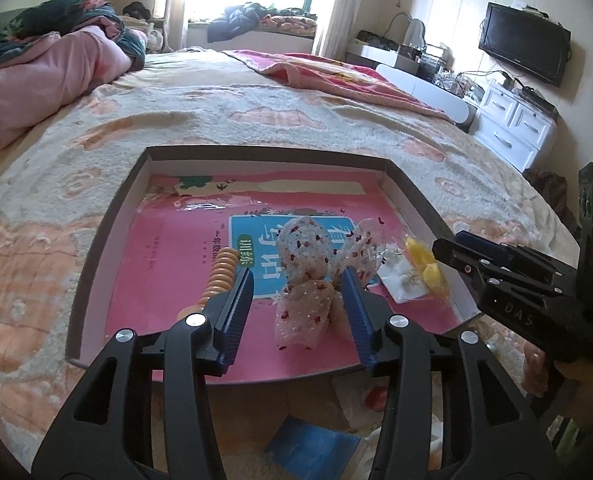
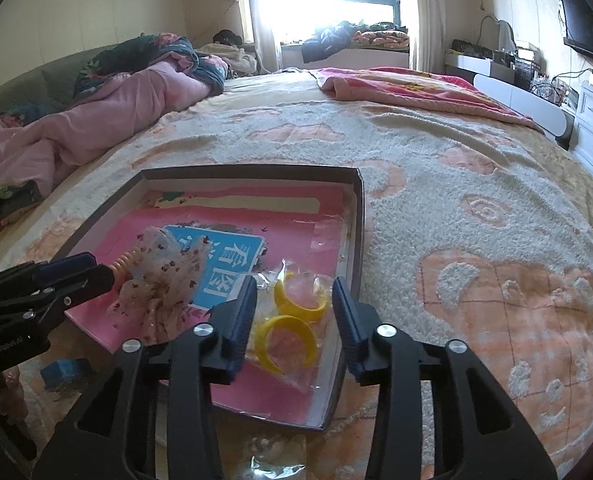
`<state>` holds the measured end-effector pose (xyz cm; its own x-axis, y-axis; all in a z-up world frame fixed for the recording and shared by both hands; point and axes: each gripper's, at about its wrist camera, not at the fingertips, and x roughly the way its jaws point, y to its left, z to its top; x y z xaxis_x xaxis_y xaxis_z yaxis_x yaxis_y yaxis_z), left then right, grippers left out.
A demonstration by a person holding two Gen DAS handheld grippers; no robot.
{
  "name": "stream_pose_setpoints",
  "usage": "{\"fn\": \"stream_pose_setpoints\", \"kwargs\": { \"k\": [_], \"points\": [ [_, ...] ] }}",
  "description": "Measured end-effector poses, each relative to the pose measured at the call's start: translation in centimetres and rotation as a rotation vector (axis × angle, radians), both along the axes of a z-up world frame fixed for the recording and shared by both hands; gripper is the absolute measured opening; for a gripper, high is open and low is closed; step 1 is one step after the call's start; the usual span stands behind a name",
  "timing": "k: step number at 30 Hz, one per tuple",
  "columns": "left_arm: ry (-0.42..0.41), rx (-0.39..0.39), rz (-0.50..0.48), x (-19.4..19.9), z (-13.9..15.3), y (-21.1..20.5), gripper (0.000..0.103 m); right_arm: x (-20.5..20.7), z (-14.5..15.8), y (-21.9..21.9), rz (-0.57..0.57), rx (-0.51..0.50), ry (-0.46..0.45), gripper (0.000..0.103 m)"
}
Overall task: Organize jewelry
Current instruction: 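Carry the bow and yellow clip bag into the tray and release both, then withdraw both open tools from the tray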
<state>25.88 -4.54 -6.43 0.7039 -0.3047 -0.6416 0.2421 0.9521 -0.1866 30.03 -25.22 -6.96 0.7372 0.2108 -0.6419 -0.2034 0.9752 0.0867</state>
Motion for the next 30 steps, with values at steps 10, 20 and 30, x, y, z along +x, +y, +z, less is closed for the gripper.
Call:
{"fn": "stream_pose_setpoints", "kwargs": {
  "k": [10, 20, 30],
  "points": [
    [-0.012, -0.013, 0.028, -0.8, 0.5, 1.0, 0.05, -1.0, 0.8, -0.3, -0.013, 0.029, -0.027, 0.063],
    [-0.06, 0.01, 0.041, -2.4, 1.3, 1.0, 0.081, -2.7, 1.8, -1.1, -0.035, 0.083, -0.066, 0.087],
    [-0.079, 0.003, 0.054, -3.8, 1.7, 1.6, 0.091, -4.8, 3.1, -1.5, -0.038, 0.086, -0.113, 0.09]
  ]
}}
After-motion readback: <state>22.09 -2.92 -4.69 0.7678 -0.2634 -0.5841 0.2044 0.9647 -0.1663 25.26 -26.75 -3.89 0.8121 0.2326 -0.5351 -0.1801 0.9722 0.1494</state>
